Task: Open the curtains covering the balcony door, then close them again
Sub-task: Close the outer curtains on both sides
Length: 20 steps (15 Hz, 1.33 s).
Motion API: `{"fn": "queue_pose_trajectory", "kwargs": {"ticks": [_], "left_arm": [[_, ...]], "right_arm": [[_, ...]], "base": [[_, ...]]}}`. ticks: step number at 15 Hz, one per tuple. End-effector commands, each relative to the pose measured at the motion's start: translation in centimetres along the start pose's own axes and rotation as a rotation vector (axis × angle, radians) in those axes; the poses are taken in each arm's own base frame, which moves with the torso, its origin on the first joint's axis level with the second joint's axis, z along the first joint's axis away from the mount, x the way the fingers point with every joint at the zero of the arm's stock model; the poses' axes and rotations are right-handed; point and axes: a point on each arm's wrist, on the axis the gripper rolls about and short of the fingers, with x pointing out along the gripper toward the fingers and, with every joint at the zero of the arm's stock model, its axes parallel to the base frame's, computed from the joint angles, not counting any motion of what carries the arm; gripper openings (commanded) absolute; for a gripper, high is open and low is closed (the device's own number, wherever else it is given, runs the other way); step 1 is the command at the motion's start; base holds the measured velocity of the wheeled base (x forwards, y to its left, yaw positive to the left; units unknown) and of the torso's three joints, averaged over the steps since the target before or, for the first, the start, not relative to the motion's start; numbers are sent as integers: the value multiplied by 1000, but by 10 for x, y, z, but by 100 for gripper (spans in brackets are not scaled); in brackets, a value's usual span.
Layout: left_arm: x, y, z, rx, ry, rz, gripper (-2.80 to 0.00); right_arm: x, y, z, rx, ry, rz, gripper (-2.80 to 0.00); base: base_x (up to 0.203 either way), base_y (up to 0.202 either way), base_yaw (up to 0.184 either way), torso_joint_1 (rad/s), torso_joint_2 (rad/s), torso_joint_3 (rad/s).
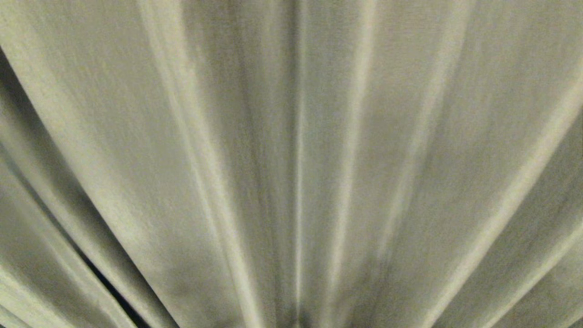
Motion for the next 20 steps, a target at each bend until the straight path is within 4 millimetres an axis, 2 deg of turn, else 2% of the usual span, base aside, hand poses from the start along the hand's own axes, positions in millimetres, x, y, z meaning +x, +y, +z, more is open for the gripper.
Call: {"fn": "queue_pose_trajectory", "kwargs": {"ticks": [1, 20], "left_arm": [[0, 0, 0, 0, 0, 0, -280], [0, 0, 0, 0, 0, 0, -280]], "right_arm": [[0, 0, 0, 0, -1, 0, -280], [0, 0, 0, 0, -1, 1, -280]], "base": [[0, 175, -5, 12, 2, 2], [0, 193, 1, 3, 2, 1]]}}
